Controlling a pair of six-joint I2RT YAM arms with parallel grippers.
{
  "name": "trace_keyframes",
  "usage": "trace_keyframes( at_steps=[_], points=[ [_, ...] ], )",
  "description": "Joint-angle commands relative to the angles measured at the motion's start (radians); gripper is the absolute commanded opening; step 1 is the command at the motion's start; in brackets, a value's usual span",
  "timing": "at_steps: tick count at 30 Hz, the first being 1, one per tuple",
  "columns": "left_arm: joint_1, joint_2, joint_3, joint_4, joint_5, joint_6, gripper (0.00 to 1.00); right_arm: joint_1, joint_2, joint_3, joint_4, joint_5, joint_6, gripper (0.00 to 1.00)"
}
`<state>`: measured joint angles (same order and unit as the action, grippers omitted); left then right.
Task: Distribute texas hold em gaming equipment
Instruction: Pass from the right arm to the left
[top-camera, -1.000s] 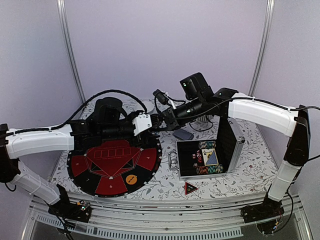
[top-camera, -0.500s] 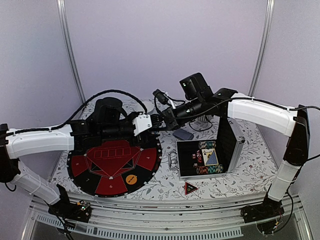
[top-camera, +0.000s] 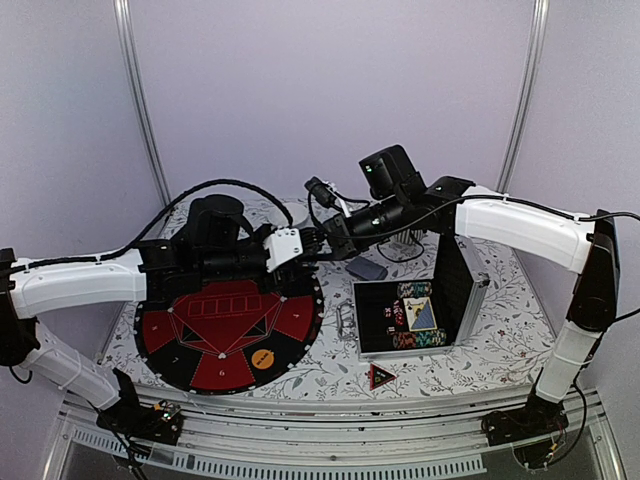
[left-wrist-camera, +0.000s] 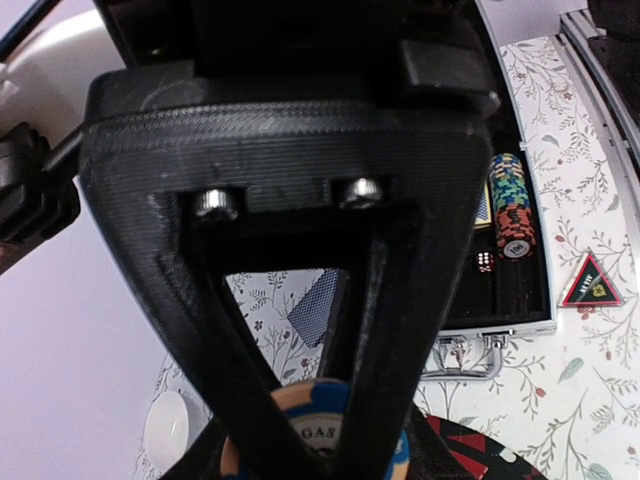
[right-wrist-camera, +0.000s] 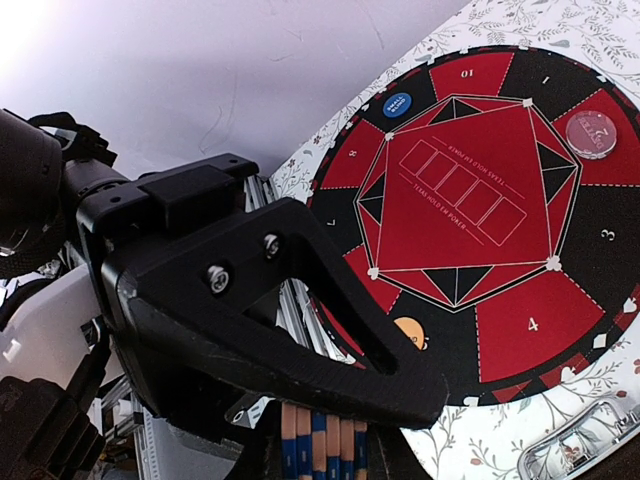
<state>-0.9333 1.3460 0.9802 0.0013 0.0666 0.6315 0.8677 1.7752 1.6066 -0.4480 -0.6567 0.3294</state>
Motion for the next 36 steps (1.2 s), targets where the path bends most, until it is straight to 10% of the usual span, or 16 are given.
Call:
trace_keyframes(
  at_steps=[1,6,18,36],
  points=[
    [-0.011,-0.019,0.000,-0.001,0.000,-0.030,0.00,-0.010,0.012,-0.007,0.009,0.018,0.017,0.08],
    [-0.009,-0.009,0.009,-0.024,-0.016,-0.065,0.00,-0.021,0.005,-0.014,0.007,0.039,0.017,0.38],
    [0.086,0.032,0.052,-0.164,-0.009,-0.273,0.00,-0.060,-0.034,-0.056,-0.004,0.088,0.008,0.63],
    [0.645,0.321,0.086,-0.244,-0.098,-0.854,0.00,-0.137,-0.144,-0.203,-0.038,0.249,-0.051,0.65]
  ],
)
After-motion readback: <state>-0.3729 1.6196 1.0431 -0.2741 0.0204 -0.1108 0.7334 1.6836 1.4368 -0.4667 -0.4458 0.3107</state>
